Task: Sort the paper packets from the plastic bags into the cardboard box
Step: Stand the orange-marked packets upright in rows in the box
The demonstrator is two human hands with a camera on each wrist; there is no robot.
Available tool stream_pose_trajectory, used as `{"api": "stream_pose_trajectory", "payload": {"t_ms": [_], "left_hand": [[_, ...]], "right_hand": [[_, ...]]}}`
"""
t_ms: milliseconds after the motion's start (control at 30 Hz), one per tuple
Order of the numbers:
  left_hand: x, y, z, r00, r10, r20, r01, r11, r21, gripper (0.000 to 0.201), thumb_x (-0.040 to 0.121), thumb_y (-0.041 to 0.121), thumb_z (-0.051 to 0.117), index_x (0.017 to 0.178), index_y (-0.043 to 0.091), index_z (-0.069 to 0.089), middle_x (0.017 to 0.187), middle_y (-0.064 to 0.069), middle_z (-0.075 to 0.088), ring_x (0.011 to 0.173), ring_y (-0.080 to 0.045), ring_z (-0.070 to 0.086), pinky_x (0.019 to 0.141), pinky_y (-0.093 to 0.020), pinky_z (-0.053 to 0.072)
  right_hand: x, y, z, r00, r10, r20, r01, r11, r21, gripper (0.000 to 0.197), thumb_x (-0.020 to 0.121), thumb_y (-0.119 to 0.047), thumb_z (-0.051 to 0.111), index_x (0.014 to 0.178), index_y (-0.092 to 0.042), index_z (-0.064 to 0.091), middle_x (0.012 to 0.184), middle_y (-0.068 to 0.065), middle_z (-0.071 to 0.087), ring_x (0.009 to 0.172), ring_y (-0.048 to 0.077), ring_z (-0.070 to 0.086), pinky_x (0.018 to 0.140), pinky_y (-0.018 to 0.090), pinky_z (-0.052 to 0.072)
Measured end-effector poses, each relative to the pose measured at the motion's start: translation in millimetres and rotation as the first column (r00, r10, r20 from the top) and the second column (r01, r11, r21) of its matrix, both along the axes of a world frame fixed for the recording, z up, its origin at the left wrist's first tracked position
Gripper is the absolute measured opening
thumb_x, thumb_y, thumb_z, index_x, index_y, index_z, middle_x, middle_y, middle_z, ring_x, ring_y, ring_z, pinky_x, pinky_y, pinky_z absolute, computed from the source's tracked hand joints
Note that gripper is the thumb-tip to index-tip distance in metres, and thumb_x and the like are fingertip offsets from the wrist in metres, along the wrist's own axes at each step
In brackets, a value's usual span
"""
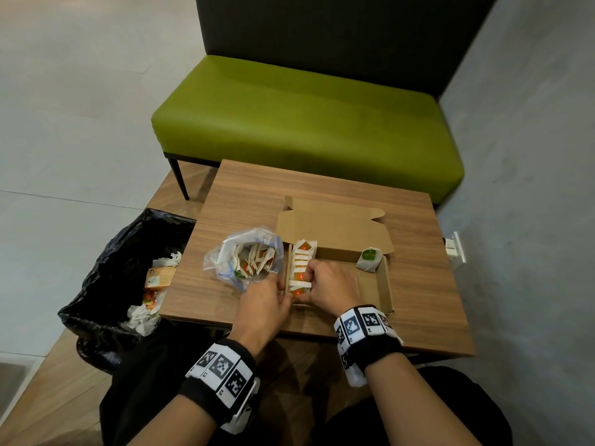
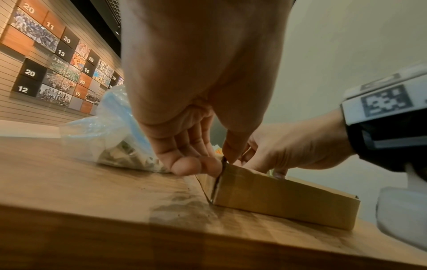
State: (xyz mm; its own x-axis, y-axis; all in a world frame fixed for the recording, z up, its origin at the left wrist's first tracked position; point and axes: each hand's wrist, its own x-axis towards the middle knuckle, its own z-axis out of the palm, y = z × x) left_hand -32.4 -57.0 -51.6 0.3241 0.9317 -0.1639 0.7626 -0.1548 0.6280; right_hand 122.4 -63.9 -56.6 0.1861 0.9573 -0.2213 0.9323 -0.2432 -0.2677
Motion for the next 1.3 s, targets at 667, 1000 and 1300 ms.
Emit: {"api": "stream_pose_trajectory", "payload": {"t_ms": [667, 1000, 1300], "left_hand": [[-3, -1, -6, 0.999, -0.009, 0.042, 0.008, 1.000, 0.019, 0.009, 0.093, 0.030, 0.063, 0.098, 0.024, 0.061, 0.079, 0.009, 0.064, 0.076, -0.006, 0.062, 0.074, -0.028, 0.056], [-4, -1, -8, 0.999, -0.015, 0.043, 0.013, 0.999, 0.041, 0.006, 0.093, 0.031, 0.064, 0.095, 0.027, 0.060, 0.078, 0.010, 0.062, 0.074, -0.001, 0.060, 0.073, -0.024, 0.055], [-5, 0, -11, 0.999, -0.023, 0.027, 0.021, 0.998, 0.052, 0.009, 0.093, 0.032, 0.063, 0.098, 0.025, 0.061, 0.080, 0.010, 0.064, 0.075, -0.004, 0.062, 0.074, -0.028, 0.057]], "right_hand": [[0, -10, 3, 0.980, -0.163, -0.114, 0.169, 0.985, 0.039, 0.038, 0.072, -0.050, 0.080, 0.089, -0.029, 0.053, 0.086, -0.012, 0.064, 0.081, 0.010, 0.060, 0.062, 0.029, 0.042], [0, -17, 1, 0.994, -0.104, 0.017, 0.105, 0.991, -0.082, 0.049, 0.093, -0.053, 0.050, 0.129, -0.019, 0.058, 0.137, 0.004, 0.048, 0.125, 0.025, 0.038, 0.101, 0.043, 0.042], [-5, -16, 2, 0.992, -0.115, 0.050, 0.120, 0.985, -0.120, 0.052, 0.098, -0.035, 0.042, 0.144, -0.012, 0.039, 0.147, 0.011, 0.032, 0.134, 0.031, 0.028, 0.112, 0.054, 0.030]]}}
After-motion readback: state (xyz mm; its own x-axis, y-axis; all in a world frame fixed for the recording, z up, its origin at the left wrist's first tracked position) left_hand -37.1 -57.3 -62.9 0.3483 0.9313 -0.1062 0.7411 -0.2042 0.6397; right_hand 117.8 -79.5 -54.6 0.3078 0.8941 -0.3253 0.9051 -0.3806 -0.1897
